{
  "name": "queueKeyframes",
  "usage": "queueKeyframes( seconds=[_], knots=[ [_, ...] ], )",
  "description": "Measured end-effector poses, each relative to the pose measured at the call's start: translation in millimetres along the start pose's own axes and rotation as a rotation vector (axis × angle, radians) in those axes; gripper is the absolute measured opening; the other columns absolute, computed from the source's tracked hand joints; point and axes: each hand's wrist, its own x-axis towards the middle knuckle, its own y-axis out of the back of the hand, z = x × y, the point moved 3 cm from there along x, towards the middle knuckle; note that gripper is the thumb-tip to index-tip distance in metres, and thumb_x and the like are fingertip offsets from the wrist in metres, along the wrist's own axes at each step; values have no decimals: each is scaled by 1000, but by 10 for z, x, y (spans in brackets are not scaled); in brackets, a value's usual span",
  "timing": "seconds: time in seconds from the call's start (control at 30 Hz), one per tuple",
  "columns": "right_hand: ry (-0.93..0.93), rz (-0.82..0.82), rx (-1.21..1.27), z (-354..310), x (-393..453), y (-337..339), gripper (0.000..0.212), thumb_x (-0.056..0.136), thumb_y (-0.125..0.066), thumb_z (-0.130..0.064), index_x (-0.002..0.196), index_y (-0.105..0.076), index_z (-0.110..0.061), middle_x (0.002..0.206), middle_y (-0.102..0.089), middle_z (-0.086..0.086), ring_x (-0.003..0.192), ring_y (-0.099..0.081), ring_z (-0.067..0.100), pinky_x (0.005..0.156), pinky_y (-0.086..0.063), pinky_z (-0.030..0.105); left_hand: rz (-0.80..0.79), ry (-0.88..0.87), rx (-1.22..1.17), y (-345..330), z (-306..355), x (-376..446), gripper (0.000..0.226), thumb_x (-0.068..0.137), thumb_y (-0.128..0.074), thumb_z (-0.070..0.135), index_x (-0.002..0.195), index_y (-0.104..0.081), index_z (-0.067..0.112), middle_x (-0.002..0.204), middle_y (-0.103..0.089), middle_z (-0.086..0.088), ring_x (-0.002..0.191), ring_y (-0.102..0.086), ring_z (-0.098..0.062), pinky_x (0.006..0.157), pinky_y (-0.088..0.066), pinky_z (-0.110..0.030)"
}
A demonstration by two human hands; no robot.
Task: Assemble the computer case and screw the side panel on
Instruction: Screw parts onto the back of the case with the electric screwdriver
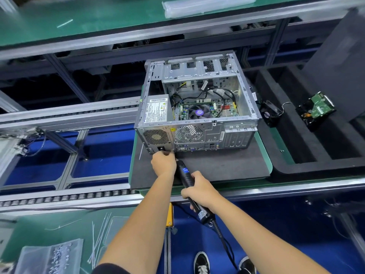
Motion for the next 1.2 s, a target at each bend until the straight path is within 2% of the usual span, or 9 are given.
queueKeyframes(
  seconds=[0.1, 0.2, 0.37, 0.7, 1.0, 1.2],
  knots=[
    [14, -8, -24, 28, -15, 36, 53, 78, -67, -12, 121, -37, -19, 101, -56, 13, 61, -60, 23, 52, -51, 30, 7, 11, 1, -10, -27, 11, 15, 83, -68, 22, 88, -74, 9, 87, -71, -11, 87, -63, -28, 74, -50, -32],
    [18, -6, -28, 110, -49, 74, 55, 77, -68, -12, 121, -36, -20, 104, -57, 15, 60, -59, 22, 52, -51, 30, -5, 41, -28, -13, -59, 47, 13, 82, -71, 23, 84, -70, 10, 82, -71, -11, 83, -67, -28, 78, -55, -39],
    [29, 1, 24, 208, -92, 178, 53, 78, -68, -10, 118, -36, -20, 92, -55, 13, 46, -55, 17, 44, -49, 28, -19, 50, -61, -40, -64, 47, 12, 82, -70, 24, 78, -66, 14, 81, -70, -12, 81, -68, -31, 77, -55, -40],
    [17, 9, 38, 255, -119, 281, 47, 77, -66, -11, 113, -37, -18, 87, -52, 12, 45, -54, 18, 44, -48, 29, -14, 24, -27, -44, -75, 48, 11, 85, -67, 22, 77, -66, 14, 82, -71, -12, 81, -68, -31, 79, -56, -43],
    [20, 3, 15, 224, -91, 290, 50, 77, -67, -12, 116, -37, -19, 89, -53, 12, 52, -56, 21, 47, -50, 30, 40, -159, 97, -44, -31, -71, 20, 91, -59, 20, 95, -68, 2, 94, -69, -17, 92, -61, -34, 76, -46, -34],
    [15, -13, -10, 202, -60, 306, 54, 77, -67, -12, 119, -34, -20, 93, -55, 14, 55, -57, 22, 49, -51, 31, 7, -326, 281, -17, 4, -88, 17, 88, -56, 14, 90, -67, 2, 88, -68, -17, 85, -61, -35, 66, -43, -33]
  ],
)
